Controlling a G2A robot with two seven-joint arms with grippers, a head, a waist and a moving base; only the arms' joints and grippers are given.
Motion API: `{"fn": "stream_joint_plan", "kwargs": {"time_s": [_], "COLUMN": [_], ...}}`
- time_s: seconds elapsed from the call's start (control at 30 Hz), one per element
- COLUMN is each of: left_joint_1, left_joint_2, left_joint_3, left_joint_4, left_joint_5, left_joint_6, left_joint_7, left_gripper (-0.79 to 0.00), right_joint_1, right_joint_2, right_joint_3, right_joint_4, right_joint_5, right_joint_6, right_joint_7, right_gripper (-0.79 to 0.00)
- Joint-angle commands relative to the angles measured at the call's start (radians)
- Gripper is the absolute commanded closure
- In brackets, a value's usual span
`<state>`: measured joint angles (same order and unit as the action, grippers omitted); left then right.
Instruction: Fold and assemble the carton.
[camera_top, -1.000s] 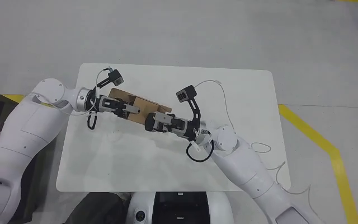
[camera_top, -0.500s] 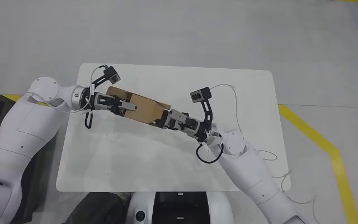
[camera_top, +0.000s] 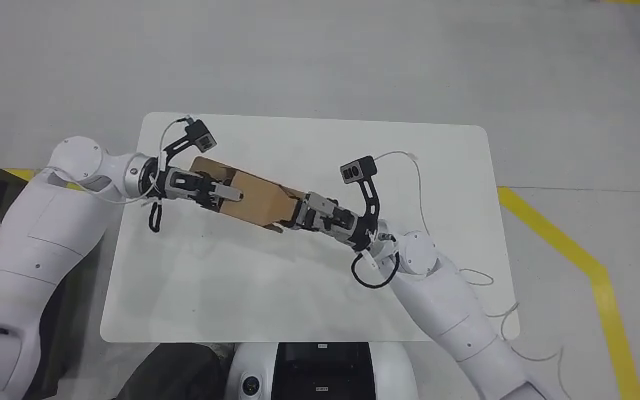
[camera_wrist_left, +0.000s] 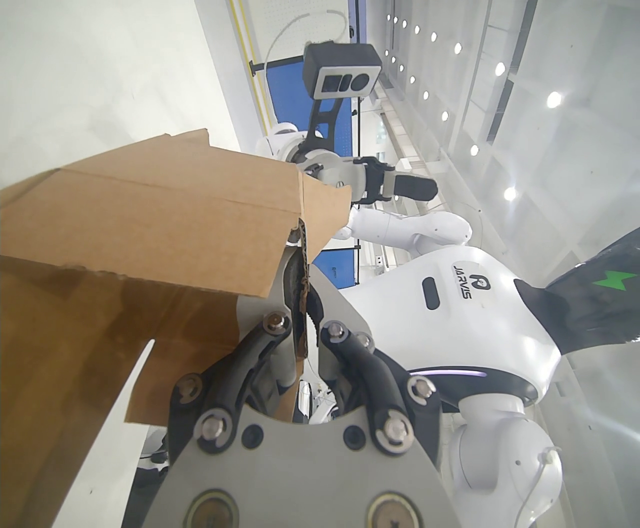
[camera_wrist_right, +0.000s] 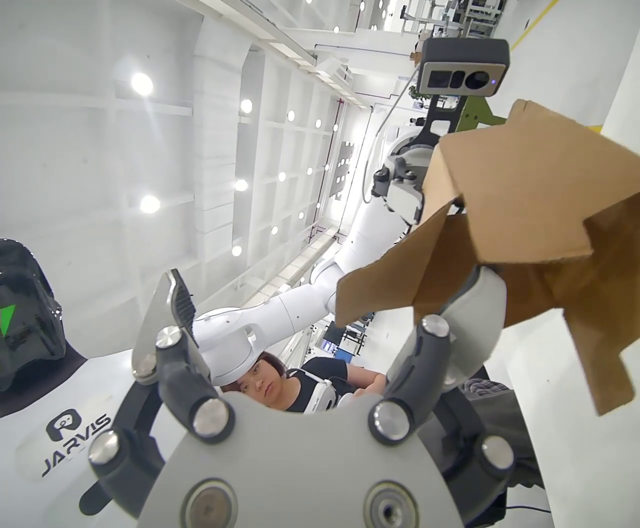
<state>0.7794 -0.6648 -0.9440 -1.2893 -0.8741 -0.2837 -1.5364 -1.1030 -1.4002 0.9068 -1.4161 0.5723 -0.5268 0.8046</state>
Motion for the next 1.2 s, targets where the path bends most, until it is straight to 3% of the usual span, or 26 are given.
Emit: {"fn": "stream_joint_plan", "kwargs": {"time_s": [0.0, 0.37, 0.83, 1.17], "left_joint_1": [0.006, 0.026, 0.021, -0.003], "left_joint_2": [0.001, 0.014, 0.049, 0.066], "left_joint_3": [0.000, 0.006, 0.058, 0.075], "left_joint_4": [-0.008, -0.044, -0.103, -0.084], "left_joint_5": [0.008, 0.025, -0.020, -0.055], "left_joint_6": [0.000, 0.000, 0.000, 0.000], "left_joint_7": [0.000, 0.000, 0.000, 0.000], "left_gripper": [0.000, 0.000, 0.000, 0.000], "right_joint_1": [0.005, 0.010, 0.048, 0.047], "right_joint_2": [-0.001, 0.002, -0.013, -0.011], "right_joint_3": [0.004, 0.043, 0.014, 0.048], "right_joint_4": [0.007, 0.000, 0.042, 0.048], "right_joint_5": [-0.003, -0.017, 0.032, 0.040], "right_joint_6": [-0.004, 0.000, 0.022, 0.000], "right_joint_7": [-0.009, -0.024, 0.019, 0.030], "right_gripper": [-0.785, -0.785, -0.785, -0.785]}}
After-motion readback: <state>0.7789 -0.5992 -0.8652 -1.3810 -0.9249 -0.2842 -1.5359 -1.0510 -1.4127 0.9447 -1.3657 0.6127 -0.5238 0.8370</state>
